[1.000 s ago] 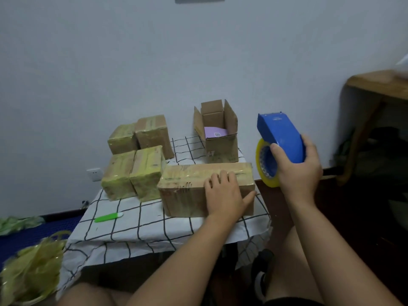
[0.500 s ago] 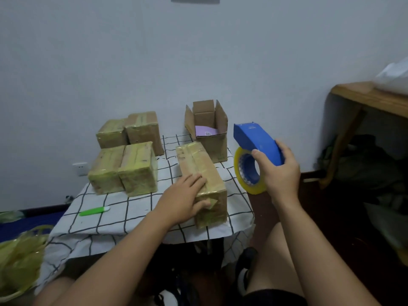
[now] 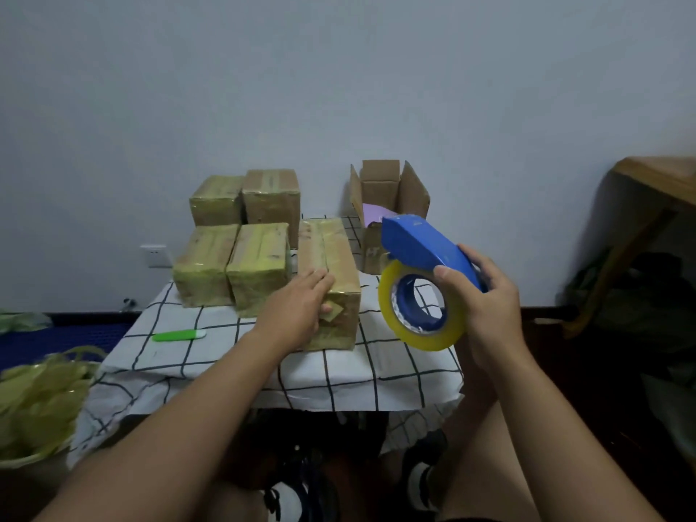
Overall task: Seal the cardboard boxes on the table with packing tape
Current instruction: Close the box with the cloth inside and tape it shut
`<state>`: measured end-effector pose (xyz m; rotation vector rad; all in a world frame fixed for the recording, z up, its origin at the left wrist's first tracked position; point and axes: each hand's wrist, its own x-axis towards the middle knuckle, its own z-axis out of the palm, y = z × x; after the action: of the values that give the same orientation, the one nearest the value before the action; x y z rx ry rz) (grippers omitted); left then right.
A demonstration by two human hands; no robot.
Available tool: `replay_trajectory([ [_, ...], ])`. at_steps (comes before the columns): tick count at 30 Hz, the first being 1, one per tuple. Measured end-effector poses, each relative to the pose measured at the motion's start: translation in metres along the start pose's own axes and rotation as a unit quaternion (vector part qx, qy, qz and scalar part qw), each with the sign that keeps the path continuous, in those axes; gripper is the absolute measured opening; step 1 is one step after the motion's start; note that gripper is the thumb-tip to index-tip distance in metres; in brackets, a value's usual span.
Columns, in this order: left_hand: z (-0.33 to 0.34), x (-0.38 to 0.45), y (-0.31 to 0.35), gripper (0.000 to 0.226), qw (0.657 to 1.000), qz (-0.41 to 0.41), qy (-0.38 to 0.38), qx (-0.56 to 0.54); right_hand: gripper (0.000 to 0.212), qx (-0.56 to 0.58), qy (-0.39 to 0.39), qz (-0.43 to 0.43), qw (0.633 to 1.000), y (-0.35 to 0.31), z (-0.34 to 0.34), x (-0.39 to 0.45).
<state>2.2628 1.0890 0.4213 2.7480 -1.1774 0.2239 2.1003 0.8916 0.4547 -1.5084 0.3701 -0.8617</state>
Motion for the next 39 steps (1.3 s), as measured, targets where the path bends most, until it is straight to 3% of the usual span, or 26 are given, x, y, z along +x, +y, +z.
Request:
replay_trajectory([
  [3,0.008,0.006,-0.009,0.06,0.997,-0.021,0.016,-0.071,0.048,0.032,-0.033,0.023,0.999,-0.002,0.002,0.002],
  [5,0.005,0.005,-0.003,0.06,0.983,-0.034,0.071,-0.165,0.051,0.054,-0.062,0.038,0.996,-0.004,0.001,0.001],
  [8,-0.023,-0.002,0.018,0.04,0.894,-0.108,0.149,-0.41,0.05,0.075,-0.107,0.056,0.99,-0.001,-0.003,-0.001],
  [10,-0.046,-0.008,0.029,0.053,0.811,-0.149,0.075,-0.561,0.053,0.079,-0.131,0.061,0.986,0.0,-0.004,-0.005],
  [12,-0.06,-0.019,0.034,0.074,0.767,-0.136,-0.014,-0.627,0.054,0.086,-0.145,0.063,0.984,0.0,-0.003,-0.01],
  [14,-0.063,-0.03,0.036,0.083,0.772,-0.095,-0.048,-0.627,0.054,0.1,-0.156,0.071,0.98,0.0,-0.004,-0.012],
  [16,-0.061,-0.038,0.037,0.075,0.775,-0.057,-0.064,-0.626,0.056,0.12,-0.18,0.084,0.973,-0.001,-0.004,-0.013],
  [20,-0.064,-0.043,0.037,0.053,0.714,-0.094,-0.084,-0.688,0.061,0.187,-0.229,0.106,0.949,0.0,-0.001,-0.014],
  [24,-0.066,-0.048,0.035,0.032,0.695,-0.112,-0.079,-0.706,0.071,0.203,-0.255,0.109,0.939,0.008,0.003,-0.012],
  [29,-0.071,-0.051,0.032,0.025,0.688,-0.138,-0.08,-0.708,0.053,0.216,-0.255,0.112,0.936,0.012,0.003,-0.011],
  [33,-0.072,-0.048,0.034,0.026,0.68,-0.158,-0.092,-0.71,0.074,0.186,-0.259,0.106,0.942,0.012,0.001,-0.01],
  [35,-0.073,-0.045,0.035,0.014,0.685,-0.163,-0.092,-0.704,0.091,0.163,-0.258,0.097,0.947,0.013,-0.001,-0.009],
  [39,-0.08,-0.044,0.028,0.016,0.695,-0.163,-0.117,-0.69,0.074,0.137,-0.247,0.086,0.955,0.008,-0.005,-0.01],
])
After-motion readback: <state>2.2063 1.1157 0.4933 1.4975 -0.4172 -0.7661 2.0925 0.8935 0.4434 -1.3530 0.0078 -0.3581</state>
